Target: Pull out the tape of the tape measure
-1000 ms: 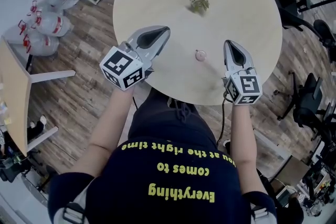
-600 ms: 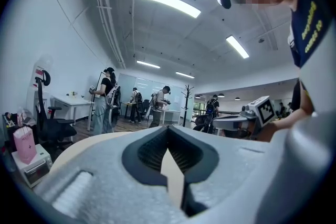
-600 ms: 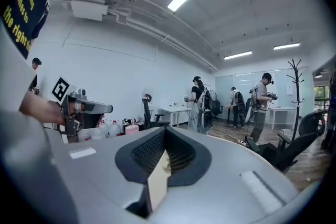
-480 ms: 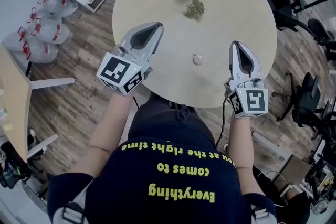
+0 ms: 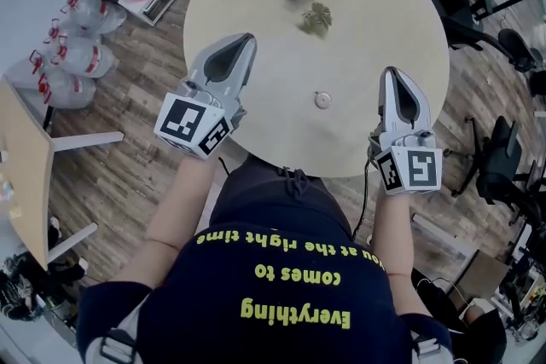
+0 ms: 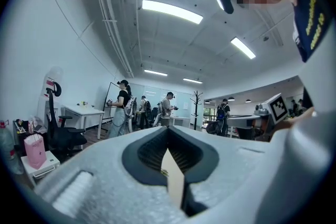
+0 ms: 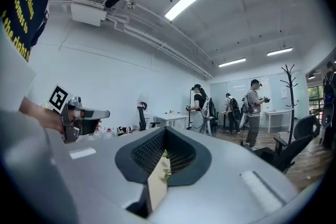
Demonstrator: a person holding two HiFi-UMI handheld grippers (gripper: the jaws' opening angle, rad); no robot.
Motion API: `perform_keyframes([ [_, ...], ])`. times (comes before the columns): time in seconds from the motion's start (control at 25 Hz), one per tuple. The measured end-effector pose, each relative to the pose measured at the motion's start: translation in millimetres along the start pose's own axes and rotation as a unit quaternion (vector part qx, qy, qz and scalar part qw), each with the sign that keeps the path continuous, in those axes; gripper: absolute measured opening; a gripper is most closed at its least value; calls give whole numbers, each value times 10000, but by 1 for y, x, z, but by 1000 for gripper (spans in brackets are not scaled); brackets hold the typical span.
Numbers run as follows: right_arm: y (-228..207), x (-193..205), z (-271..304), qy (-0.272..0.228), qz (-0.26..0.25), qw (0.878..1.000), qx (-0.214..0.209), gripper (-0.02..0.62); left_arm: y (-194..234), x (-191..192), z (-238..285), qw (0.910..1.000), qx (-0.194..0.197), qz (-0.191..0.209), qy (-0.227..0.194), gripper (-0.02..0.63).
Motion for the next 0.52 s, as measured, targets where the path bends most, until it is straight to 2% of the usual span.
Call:
perform_keyframes([
  [0.52, 7, -1, 10, 11, 19, 9999, 167, 12, 16, 0, -3, 9999, -102, 89, 35, 3],
])
Point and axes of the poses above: the fingertips, and each gripper's own axes: z forward along the fingers, y to its left, x out of its underside, the point moved 6 cm from there along -z, backward along the fingers, and after that the axes turned 15 degrees about -z, right-handed, at the moved point
